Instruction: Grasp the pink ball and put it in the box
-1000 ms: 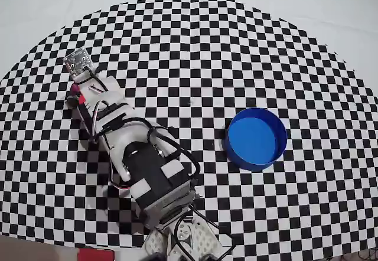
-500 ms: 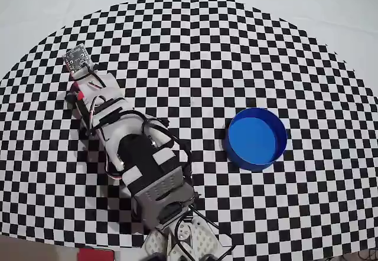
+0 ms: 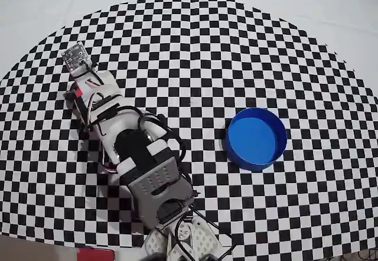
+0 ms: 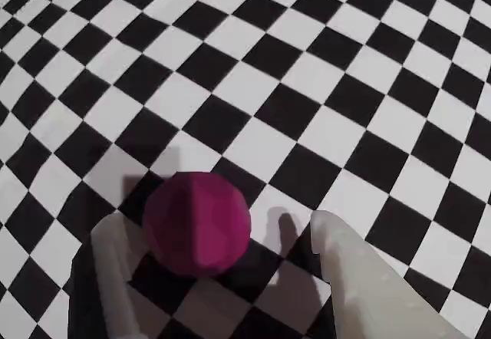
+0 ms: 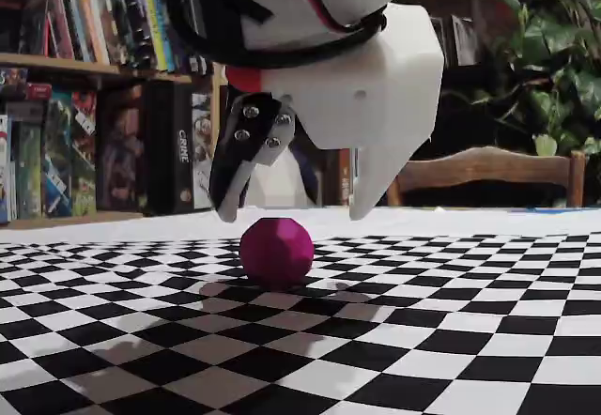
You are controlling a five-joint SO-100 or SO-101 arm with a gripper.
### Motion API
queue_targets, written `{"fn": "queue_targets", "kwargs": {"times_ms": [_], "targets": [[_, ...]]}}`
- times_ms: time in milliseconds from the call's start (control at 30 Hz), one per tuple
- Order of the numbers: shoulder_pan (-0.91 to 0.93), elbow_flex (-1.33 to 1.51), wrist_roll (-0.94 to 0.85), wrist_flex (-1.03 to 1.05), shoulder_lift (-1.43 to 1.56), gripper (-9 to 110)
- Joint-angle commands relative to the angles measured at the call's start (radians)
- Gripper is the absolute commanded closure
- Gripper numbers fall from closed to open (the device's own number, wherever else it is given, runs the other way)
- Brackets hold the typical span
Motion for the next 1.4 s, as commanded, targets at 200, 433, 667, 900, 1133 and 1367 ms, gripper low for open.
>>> {"fn": "queue_targets", "kwargs": {"times_ms": [200,433,667,900,1133,1367], "targets": [[-0.017,-0.08,0.002,-0.012,-0.031,74],[-0.023,-0.098,0.002,-0.012,-0.054,74],[-0.028,-0.112,0.002,-0.012,-0.072,74],[-0.028,-0.135,0.002,-0.012,-0.097,74],[-0.028,-0.141,0.002,-0.012,-0.103,74],[-0.026,-0.166,0.002,-0.012,-0.127,74]]}}
